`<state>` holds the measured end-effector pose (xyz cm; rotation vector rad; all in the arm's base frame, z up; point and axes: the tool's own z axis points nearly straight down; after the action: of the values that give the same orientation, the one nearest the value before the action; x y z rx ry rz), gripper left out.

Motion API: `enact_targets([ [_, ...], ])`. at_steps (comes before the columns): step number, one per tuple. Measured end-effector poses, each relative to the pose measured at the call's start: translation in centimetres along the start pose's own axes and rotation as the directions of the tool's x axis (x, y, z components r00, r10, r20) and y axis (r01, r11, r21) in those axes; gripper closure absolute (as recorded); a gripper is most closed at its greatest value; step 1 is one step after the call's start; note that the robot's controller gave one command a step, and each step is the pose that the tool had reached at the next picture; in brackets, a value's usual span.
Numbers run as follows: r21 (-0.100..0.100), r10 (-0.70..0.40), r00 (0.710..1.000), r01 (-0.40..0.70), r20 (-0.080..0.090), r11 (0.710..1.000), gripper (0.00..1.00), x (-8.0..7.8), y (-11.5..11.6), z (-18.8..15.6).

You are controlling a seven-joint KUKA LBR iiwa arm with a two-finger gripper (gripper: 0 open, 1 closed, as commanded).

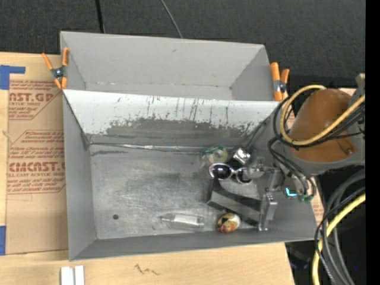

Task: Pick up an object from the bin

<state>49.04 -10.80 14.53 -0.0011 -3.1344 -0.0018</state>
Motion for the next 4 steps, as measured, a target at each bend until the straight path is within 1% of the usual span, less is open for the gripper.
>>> enact_targets([
  [1,0.001,-0.001,1.000,0.001,0.007,1.000,0.00,-0.2,0.0,-0.4],
  [2,0.001,0.059,0.998,-0.059,0.016,0.998,0.00,-0.2,0.0,1.3],
  [3,-0.001,0.064,0.998,-0.064,0.003,0.998,1.00,-0.9,-0.9,7.4],
  [4,-0.001,0.064,0.998,-0.064,0.003,0.998,1.00,-0.9,-0.9,7.4],
])
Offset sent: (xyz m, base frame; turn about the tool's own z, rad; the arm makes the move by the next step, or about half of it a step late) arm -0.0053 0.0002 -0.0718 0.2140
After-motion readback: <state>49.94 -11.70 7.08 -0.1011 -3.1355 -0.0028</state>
